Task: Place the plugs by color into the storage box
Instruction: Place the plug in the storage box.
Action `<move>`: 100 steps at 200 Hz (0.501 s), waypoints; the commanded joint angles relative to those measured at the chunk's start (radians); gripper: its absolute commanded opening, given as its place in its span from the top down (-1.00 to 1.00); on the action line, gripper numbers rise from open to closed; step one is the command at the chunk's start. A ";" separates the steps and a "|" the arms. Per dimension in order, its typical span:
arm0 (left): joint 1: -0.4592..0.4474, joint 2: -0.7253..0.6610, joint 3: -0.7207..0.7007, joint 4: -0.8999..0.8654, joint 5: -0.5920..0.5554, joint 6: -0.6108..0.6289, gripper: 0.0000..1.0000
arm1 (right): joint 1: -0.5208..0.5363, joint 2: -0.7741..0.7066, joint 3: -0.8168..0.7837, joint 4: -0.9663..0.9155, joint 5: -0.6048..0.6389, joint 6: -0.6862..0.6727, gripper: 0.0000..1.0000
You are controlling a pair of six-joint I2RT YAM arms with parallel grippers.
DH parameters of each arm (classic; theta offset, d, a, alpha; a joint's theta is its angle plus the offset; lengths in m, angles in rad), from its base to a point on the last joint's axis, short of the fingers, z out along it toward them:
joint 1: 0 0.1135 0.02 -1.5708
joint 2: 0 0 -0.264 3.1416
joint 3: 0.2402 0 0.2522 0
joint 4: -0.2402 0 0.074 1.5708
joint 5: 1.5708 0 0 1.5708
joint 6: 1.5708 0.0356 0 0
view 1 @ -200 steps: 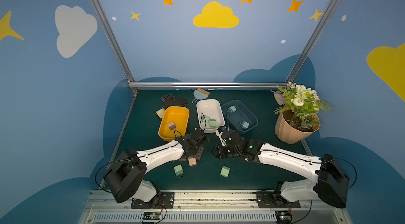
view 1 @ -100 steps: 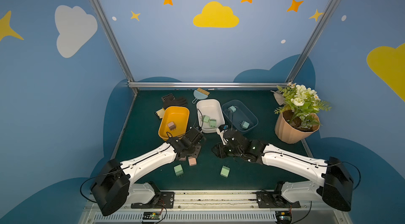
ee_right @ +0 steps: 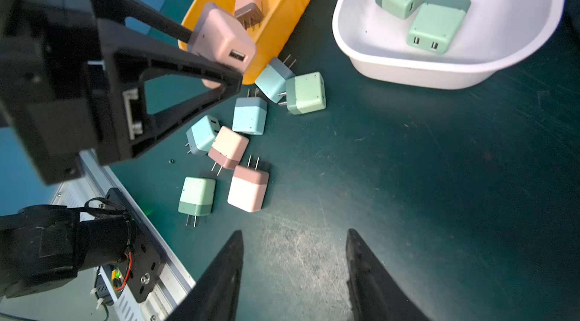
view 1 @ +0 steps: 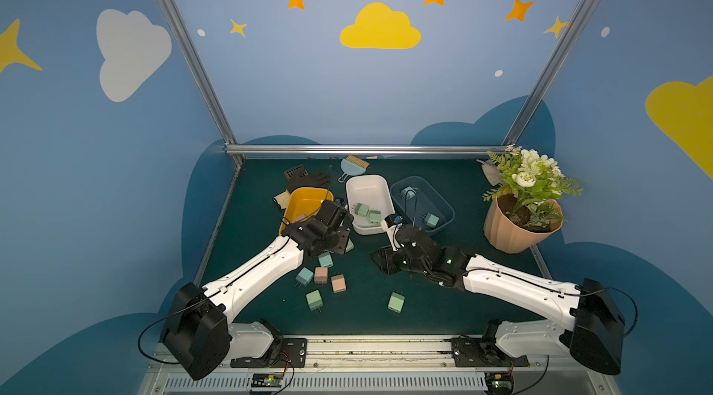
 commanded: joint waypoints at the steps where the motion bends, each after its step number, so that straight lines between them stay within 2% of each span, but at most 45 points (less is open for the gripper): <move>1: 0.061 0.041 0.036 -0.024 0.059 0.033 0.18 | 0.000 0.029 0.040 0.039 0.019 -0.049 -0.08; 51: 0.219 0.169 0.162 -0.015 0.098 0.039 0.27 | -0.013 0.105 0.127 0.019 -0.013 -0.077 -0.09; 100: 0.281 0.337 0.300 -0.007 0.087 0.044 0.26 | -0.038 0.220 0.258 -0.018 -0.060 -0.113 -0.10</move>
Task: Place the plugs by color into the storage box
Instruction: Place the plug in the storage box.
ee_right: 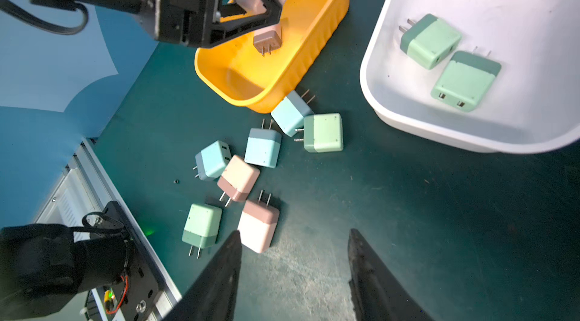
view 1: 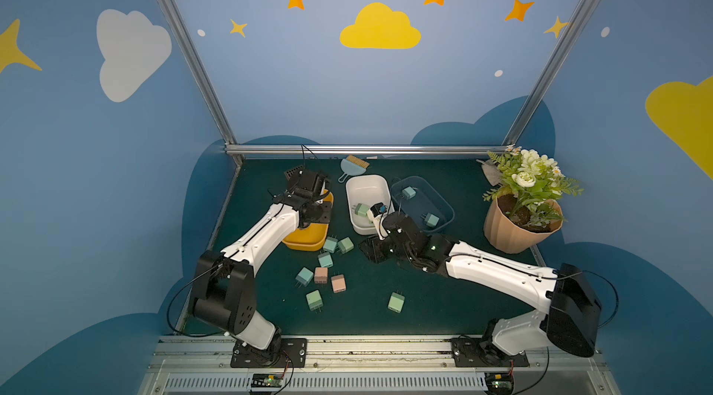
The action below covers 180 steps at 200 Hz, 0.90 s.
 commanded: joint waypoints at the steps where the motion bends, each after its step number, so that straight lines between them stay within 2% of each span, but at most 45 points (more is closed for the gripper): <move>1: 0.009 0.070 0.059 0.005 0.013 0.017 0.26 | -0.013 0.039 0.063 -0.017 -0.028 -0.035 -0.10; 58: 0.064 0.220 0.131 0.022 0.003 0.010 0.24 | -0.013 0.113 0.153 -0.015 -0.068 -0.018 -0.10; 96: 0.100 0.244 0.150 0.027 0.083 -0.010 0.19 | -0.003 0.125 0.133 -0.004 -0.074 0.029 -0.09; 156: 0.123 0.265 0.187 -0.001 0.168 0.002 -0.26 | 0.018 0.128 0.125 -0.036 -0.058 0.060 -0.08; 180: 0.122 0.233 0.176 0.005 0.147 0.019 -0.29 | 0.024 0.119 0.102 -0.017 -0.060 0.071 -0.08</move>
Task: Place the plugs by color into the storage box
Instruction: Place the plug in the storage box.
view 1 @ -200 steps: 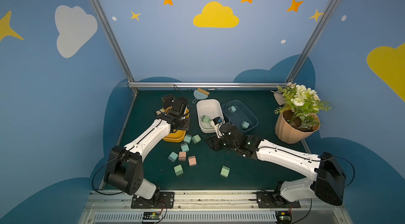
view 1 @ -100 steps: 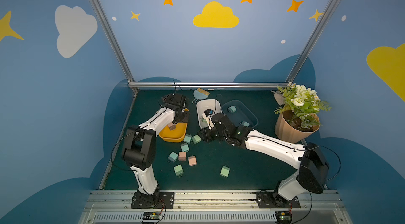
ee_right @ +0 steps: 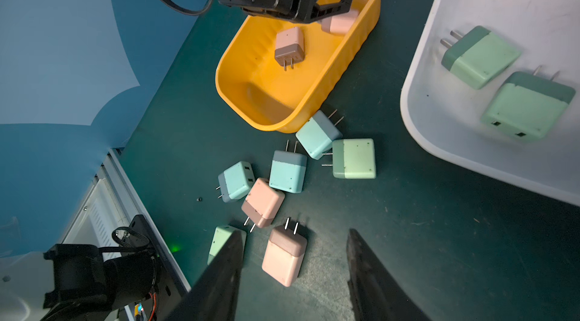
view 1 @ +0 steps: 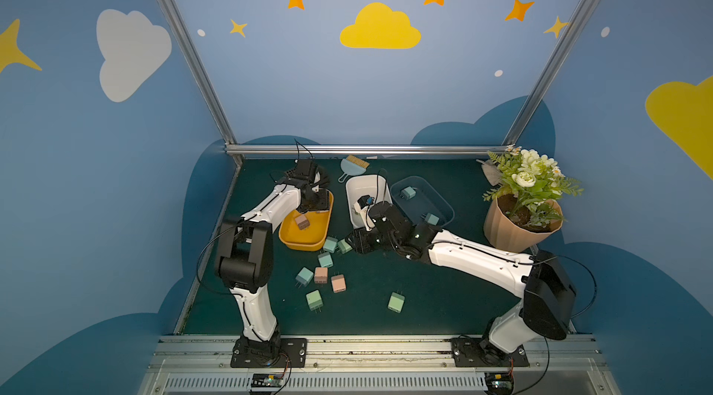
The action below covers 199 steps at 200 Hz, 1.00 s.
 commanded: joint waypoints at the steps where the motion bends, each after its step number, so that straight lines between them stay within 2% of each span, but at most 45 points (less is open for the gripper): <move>1: 0.005 -0.031 0.007 -0.016 0.011 0.023 -0.29 | 0.010 -0.003 -0.026 -0.008 0.004 0.020 -0.08; 153: 0.005 -0.107 -0.025 0.025 0.026 0.056 -0.27 | 0.021 -0.052 -0.083 -0.013 0.033 0.024 -0.07; 178: -0.001 -0.143 -0.045 0.047 0.037 0.067 -0.24 | 0.028 -0.044 -0.081 -0.016 0.028 0.027 -0.07; 199: -0.040 -0.206 -0.055 0.039 0.028 0.094 -0.23 | 0.039 -0.037 -0.079 -0.016 0.028 0.027 -0.07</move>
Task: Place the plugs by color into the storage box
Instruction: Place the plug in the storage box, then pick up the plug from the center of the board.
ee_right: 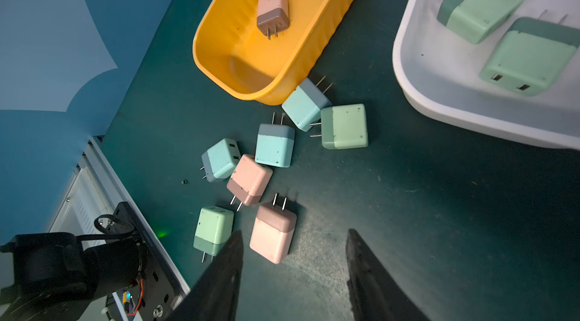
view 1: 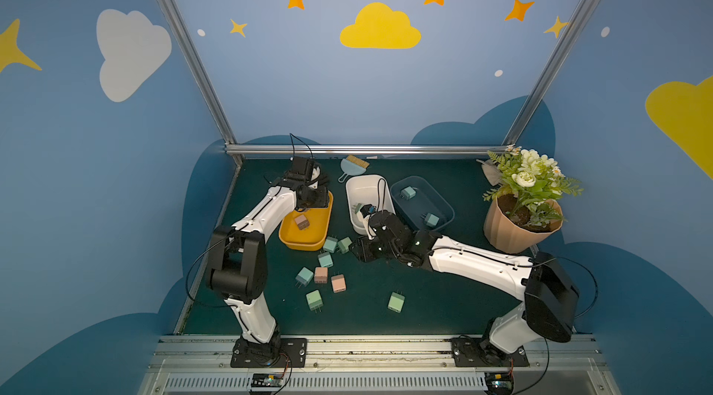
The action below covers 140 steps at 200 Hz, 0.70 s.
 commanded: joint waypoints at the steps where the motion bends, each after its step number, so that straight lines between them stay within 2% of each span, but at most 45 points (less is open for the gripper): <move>1: -0.037 -0.094 -0.016 0.013 0.011 0.044 -0.23 | 0.017 -0.016 -0.003 -0.015 0.006 0.004 -0.07; 28: -0.127 -0.234 -0.103 0.038 -0.033 0.109 -0.23 | 0.031 -0.010 0.017 -0.039 -0.001 -0.008 -0.07; 61: -0.285 -0.421 -0.272 0.077 -0.201 0.232 -0.24 | 0.054 -0.018 0.031 -0.087 0.017 -0.028 -0.07; 104: -0.326 -0.650 -0.416 -0.027 -0.203 0.116 -0.24 | 0.061 -0.061 0.006 -0.125 0.012 -0.035 -0.07; 140: -0.369 -0.769 -0.500 -0.145 -0.204 0.040 -0.23 | 0.066 -0.116 -0.064 -0.173 0.024 -0.030 -0.07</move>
